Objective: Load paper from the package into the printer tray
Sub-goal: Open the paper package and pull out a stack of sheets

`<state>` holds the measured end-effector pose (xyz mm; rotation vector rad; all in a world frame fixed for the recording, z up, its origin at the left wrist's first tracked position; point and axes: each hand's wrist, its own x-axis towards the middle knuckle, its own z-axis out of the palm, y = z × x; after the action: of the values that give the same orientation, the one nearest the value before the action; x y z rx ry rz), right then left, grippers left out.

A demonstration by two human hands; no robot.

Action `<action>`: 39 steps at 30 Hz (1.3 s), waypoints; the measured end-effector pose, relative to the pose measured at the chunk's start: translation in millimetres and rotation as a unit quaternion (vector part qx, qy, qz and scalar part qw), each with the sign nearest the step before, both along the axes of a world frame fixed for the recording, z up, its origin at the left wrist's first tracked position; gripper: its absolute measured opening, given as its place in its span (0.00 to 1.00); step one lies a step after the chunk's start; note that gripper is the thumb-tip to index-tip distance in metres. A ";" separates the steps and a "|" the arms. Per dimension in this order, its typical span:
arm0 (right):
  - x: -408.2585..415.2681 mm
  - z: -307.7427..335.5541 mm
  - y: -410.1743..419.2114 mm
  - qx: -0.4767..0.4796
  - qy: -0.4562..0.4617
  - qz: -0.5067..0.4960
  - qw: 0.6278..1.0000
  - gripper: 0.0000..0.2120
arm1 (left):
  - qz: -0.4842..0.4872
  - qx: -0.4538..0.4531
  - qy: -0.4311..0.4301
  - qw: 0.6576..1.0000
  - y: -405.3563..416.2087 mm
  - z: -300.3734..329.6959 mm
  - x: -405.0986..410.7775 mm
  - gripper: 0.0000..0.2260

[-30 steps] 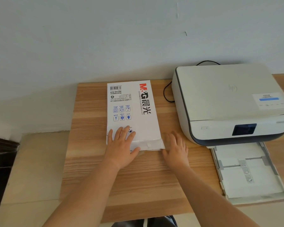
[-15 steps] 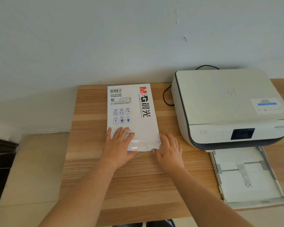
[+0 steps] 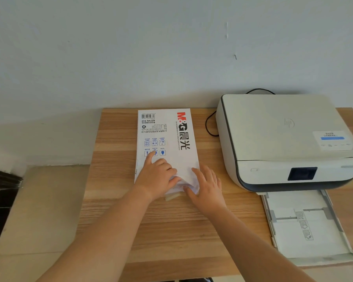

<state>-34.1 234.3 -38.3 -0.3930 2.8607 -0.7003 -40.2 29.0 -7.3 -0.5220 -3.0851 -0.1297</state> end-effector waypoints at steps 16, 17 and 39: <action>-40.1 42.7 -29.4 -0.075 -0.092 0.053 0.992 0.14 | 0.042 0.001 -0.143 0.989 0.3 31.4 -26.8 0.22; -42.1 43.6 -29.7 -0.071 -0.092 0.053 0.992 0.13 | 0.043 0.007 -0.129 0.991 -1.7 32.5 -26.6 0.22; -54.6 50.6 -39.4 -0.068 -0.114 0.025 0.991 0.10 | 0.115 0.053 -0.115 0.985 -1.4 -2.0 53.1 0.15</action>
<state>-88.7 194.9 12.3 -0.3753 2.5900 -0.8722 12.8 27.6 -9.4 -0.1537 -3.3062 -0.3723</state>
